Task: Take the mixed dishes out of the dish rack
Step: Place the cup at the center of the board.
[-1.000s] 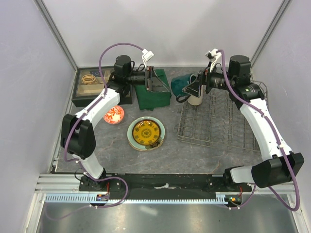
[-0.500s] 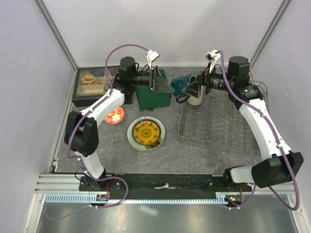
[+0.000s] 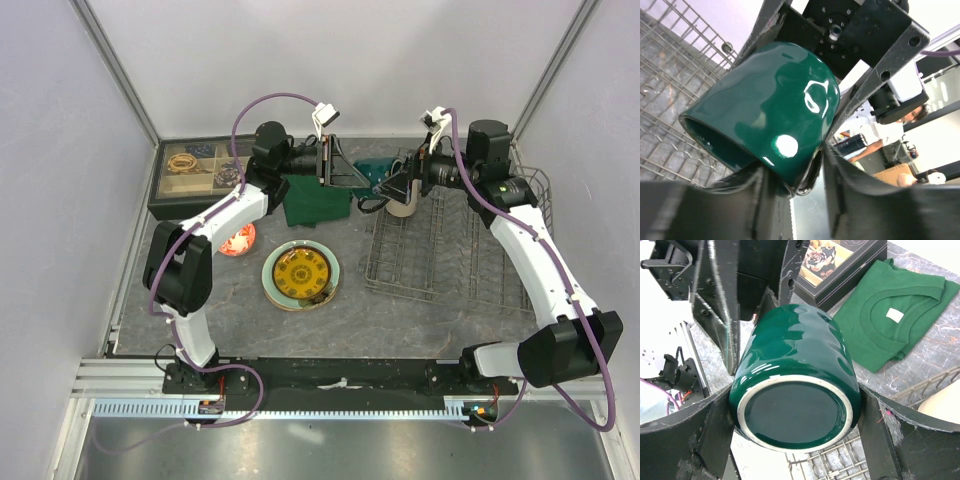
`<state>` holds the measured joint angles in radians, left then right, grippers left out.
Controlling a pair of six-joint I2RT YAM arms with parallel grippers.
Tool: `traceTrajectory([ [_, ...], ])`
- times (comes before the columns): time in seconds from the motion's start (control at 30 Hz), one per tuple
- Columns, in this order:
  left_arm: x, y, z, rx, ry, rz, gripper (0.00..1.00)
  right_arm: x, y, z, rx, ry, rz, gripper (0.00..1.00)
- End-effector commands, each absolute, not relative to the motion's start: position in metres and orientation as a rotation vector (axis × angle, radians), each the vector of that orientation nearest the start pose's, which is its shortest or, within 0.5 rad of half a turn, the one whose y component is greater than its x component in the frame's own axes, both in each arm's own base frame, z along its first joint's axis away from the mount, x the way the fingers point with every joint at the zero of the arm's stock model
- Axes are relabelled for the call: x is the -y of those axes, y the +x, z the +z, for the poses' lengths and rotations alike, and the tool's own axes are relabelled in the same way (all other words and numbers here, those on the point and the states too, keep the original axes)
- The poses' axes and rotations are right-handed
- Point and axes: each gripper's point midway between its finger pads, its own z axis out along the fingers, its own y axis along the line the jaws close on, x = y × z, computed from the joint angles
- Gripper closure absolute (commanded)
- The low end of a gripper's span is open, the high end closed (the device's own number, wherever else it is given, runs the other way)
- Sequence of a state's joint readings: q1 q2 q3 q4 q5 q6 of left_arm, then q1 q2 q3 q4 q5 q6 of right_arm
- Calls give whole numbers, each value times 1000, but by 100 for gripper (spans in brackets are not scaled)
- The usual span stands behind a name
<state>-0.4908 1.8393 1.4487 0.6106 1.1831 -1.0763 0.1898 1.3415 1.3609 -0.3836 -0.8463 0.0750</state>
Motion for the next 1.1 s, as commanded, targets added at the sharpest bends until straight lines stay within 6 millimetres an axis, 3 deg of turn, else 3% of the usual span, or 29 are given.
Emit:
traceTrajectory([
  [0.0, 370, 305, 353, -1651, 764, -2004, 64, -204, 330, 352, -1674, -731, 972, 100],
  [0.03, 370, 305, 353, -1650, 762, -2008, 70, -204, 330, 352, -1673, -730, 970, 100],
  [0.2, 370, 303, 350, -1648, 762, -2022, 79, -204, 329, 348, -1674, -732, 966, 100],
  [0.33, 368, 300, 354, -1641, 767, -2022, 98, -203, 327, 345, -1676, -738, 964, 97],
  [0.67, 360, 288, 360, -1604, 801, -1992, 98, -202, 324, 339, -1684, -751, 948, 52],
  [0.97, 355, 282, 364, -1579, 806, -1995, 99, -202, 321, 338, -1687, -754, 951, 23],
  [1.07, 354, 280, 364, -1572, 807, -1999, 98, -202, 321, 337, -1688, -755, 955, 18],
])
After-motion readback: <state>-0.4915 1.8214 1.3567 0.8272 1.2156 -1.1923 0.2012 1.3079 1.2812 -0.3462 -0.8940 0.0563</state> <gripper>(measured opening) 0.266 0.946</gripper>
